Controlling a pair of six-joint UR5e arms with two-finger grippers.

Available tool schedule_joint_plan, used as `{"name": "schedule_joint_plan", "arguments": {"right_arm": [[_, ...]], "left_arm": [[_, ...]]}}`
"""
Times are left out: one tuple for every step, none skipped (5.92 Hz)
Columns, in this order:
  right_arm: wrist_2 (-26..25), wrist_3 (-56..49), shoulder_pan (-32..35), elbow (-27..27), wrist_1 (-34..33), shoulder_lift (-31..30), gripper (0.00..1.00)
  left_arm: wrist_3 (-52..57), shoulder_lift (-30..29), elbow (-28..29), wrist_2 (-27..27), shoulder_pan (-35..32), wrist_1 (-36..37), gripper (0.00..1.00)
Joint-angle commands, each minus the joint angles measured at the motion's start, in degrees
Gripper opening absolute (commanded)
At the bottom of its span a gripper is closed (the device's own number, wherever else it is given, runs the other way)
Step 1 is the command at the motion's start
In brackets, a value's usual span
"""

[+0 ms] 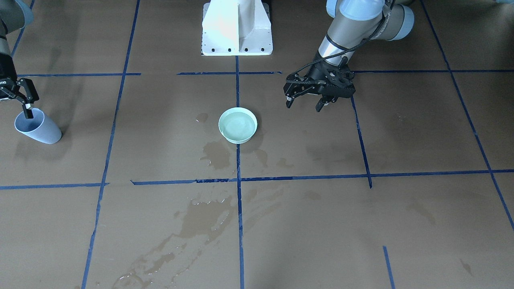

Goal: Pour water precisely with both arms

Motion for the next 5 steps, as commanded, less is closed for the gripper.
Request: {"name": "schedule_joint_plan", "arguments": {"right_arm": [[12.53, -1.63, 10.16, 0.75, -2.08, 0.55, 1.00], [18.33, -3.73, 14.65, 0.84, -4.69, 2.12, 1.00], [25.87, -5.32, 19.04, 0.76, -6.54, 2.57, 1.00], [35.35, -8.21, 25.35, 0.67, -10.74, 3.62, 1.00], [43.79, -13.11, 31.59, 0.49, -15.57, 5.28, 1.00]], "left_arm": [[0.00, -0.57, 0.57, -0.15, 0.19, 0.06, 1.00], [-1.48, -0.74, 0.66, -0.24, 0.54, 0.15, 1.00], [-3.41, -2.83, 1.71, -0.33, 1.15, 0.76, 1.00], [-3.52, -5.81, 1.89, -0.42, 1.33, 5.72, 1.00], [-3.86, -7.49, 1.89, -0.50, 1.85, 8.21, 1.00]]}}
